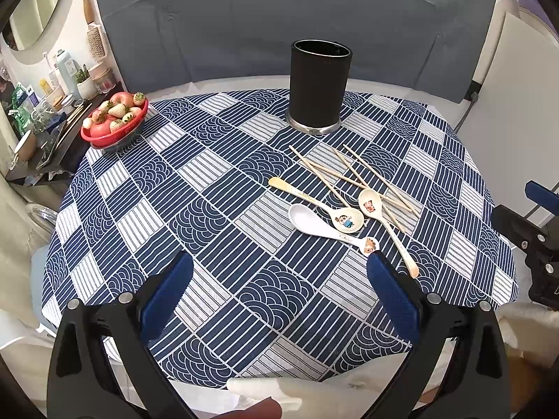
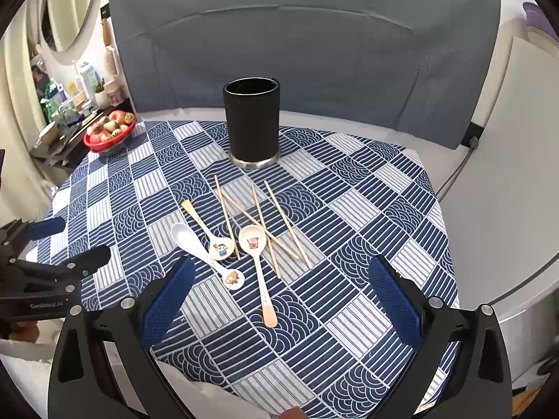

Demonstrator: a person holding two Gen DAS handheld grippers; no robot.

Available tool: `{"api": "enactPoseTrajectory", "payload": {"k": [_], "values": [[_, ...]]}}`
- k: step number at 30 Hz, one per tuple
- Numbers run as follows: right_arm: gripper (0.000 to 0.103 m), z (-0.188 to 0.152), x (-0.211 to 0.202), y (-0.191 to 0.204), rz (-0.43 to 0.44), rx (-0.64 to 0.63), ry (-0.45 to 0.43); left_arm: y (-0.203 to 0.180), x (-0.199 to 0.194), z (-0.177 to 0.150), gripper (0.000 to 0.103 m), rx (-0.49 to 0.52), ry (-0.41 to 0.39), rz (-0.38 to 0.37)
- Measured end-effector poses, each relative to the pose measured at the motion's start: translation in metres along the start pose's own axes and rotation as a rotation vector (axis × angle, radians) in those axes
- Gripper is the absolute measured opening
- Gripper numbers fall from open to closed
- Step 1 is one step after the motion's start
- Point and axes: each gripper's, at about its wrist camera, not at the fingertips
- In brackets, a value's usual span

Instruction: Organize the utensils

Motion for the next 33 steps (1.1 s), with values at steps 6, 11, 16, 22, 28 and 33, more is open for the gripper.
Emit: {"api": "enactPoseTrajectory", "payload": {"k": [6, 11, 16, 22, 28, 33], "values": [[0.095, 0.001, 0.003, 0.001, 0.007, -0.006, 0.008, 0.0, 0.005, 0.002, 0.097, -0.002, 0.023, -0.012], [0.095, 0.004, 0.009, -0.002, 0.017, -0.007, 0.028, 0.0, 0.009, 0.003, 0.097, -0.014, 0.039, -0.013], [0.095, 0.008, 0.014, -0.009, 0.027, 0.01, 0.043, 0.002, 0.013, 0.006, 0.097, -0.018, 0.056, -0.013], [0.095, 0.016, 0.015, -0.021, 0.006, 0.032, 0.041, 0.006, 0.017, 0.015, 0.097, -0.025, 0.071, -0.023], [0.095, 0.026, 0.029, -0.034, -0.004, 0.037, 0.054, 0.006, 0.026, 0.03, 0.097, -0.03, 0.071, -0.023], [0.095, 0.04, 0.046, -0.038, -0.043, 0.004, 0.091, 0.001, 0.037, 0.048, 0.097, -0.026, 0.095, -0.042]]}}
Point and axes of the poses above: each gripper's, at about its wrist camera, not at the fingertips, and x roughly the way its jaws point, y to its left, z to its top, and after that the axes turned 12 degrees about y, right-handed
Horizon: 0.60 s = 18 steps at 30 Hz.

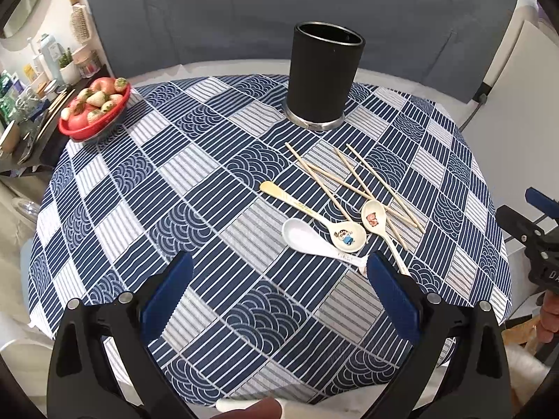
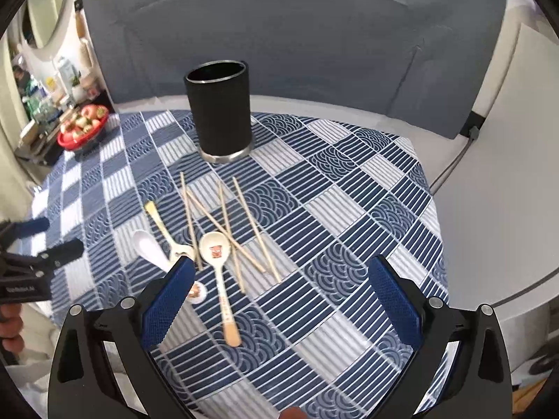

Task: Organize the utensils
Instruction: 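Lower the left tool onto a chopstick while the right tool grasps another chopstick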

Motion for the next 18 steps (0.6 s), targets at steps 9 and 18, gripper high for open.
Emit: {"api": "enactPoseTrajectory", "payload": {"k": [9, 18], "values": [[0.095, 0.036, 0.025, 0.005, -0.06, -0.054, 0.018, -0.001, 0.022, 0.035, 0.097, 0.023, 0.032, 0.013], [0.095, 0.057, 0.065, 0.004, -0.028, -0.065, 0.094, -0.001, 0.065, 0.071, 0.097, 0.02, 0.123, 0.001]]}}
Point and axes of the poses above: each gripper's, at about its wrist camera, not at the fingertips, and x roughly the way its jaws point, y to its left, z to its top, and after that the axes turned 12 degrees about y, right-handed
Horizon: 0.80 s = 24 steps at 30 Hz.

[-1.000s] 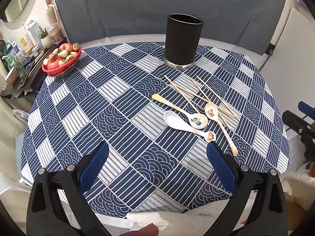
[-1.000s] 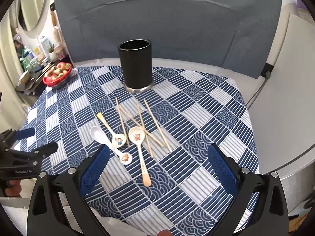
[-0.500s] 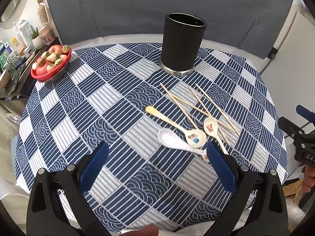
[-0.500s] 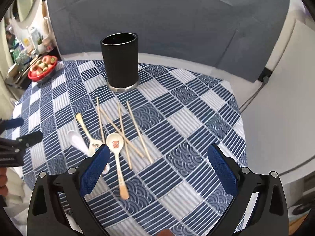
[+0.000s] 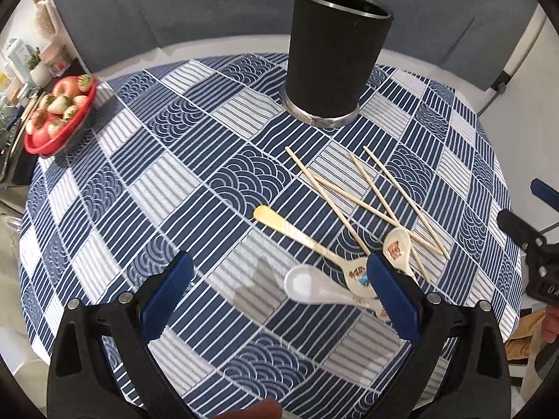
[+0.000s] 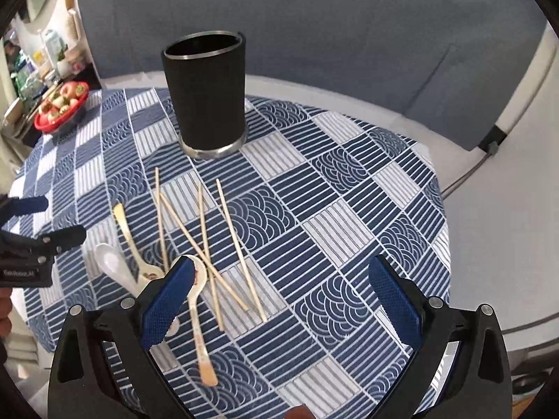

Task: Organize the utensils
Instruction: 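Lower the left tool onto a chopstick while the right tool grasps another chopstick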

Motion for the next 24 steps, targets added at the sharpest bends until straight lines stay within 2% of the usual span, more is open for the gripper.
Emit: {"api": "enactPoseTrajectory", "payload": {"k": [6, 8, 18, 24], "values": [[0.095, 0.013, 0.042, -0.001, -0.036, -0.042, 0.043, -0.006, 0.019, 0.026, 0.097, 0.036, 0.024, 0.035], [0.095, 0.017, 0.054, -0.003, -0.024, -0.049, 0.059, -0.007, 0.025, 0.033, 0.097, 0.031, 0.031, 0.04], [0.095, 0.038, 0.106, 0.002, -0.026, -0.114, 0.171, -0.022, 0.069, 0.056, 0.097, 0.063, 0.128, 0.044], [0.095, 0.046, 0.123, 0.008, 0.061, -0.122, 0.214, -0.022, 0.088, 0.065, 0.097, 0.054, 0.164, 0.069]]}}
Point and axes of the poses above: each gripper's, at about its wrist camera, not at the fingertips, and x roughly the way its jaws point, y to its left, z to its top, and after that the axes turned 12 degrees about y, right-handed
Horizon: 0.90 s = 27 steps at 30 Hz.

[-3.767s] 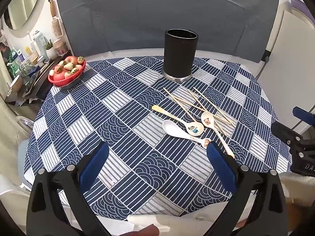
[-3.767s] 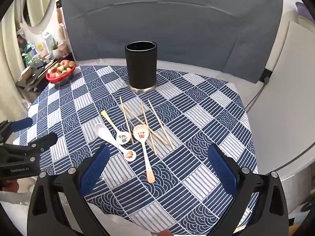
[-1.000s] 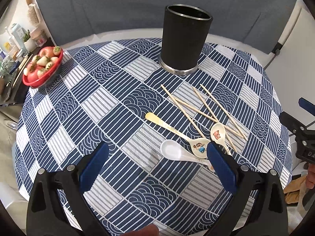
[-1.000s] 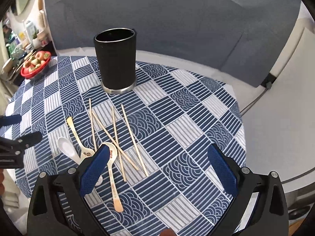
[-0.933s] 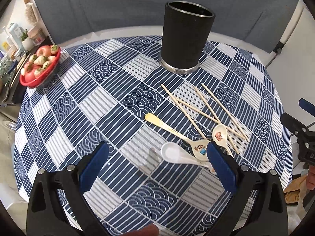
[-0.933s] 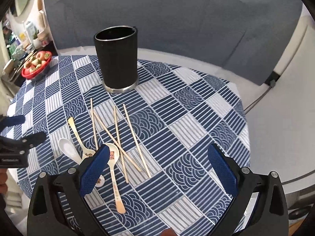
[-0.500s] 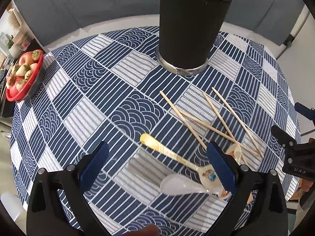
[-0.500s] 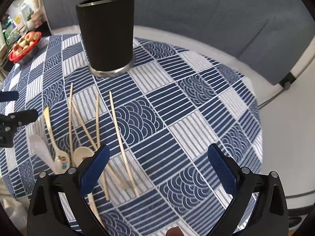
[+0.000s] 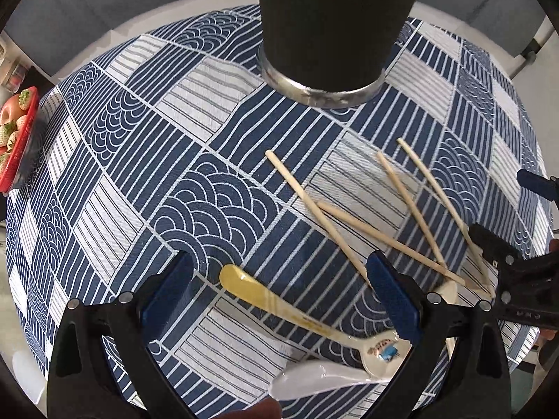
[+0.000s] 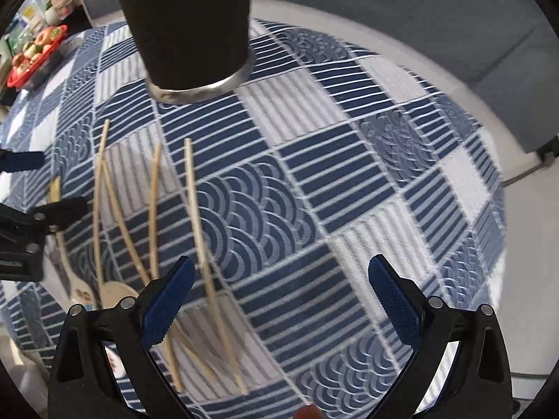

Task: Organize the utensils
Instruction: 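Lower the left tool onto a chopstick while the right tool grasps another chopstick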

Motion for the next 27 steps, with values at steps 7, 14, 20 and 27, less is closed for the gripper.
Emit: {"api": "enactPoseTrajectory", "payload": {"k": [7, 14, 20, 27], "values": [[0.096, 0.011, 0.018, -0.001, 0.075, 0.006, 0.021, 0.006, 0.017, 0.005, 0.098, -0.053, 0.047, -0.067], [0.097, 0.007, 0.018, -0.003, 0.082, -0.031, -0.015, 0.005, 0.02, -0.005, 0.099, -0.075, -0.038, -0.017], [0.097, -0.002, 0.014, -0.002, 0.086, -0.009, -0.015, 0.002, 0.021, -0.025, 0.099, 0.004, -0.108, -0.021], [0.078, 0.001, 0.007, -0.007, 0.076, 0.027, 0.029, 0.011, 0.018, -0.031, 0.078, 0.041, -0.132, -0.025]]}}
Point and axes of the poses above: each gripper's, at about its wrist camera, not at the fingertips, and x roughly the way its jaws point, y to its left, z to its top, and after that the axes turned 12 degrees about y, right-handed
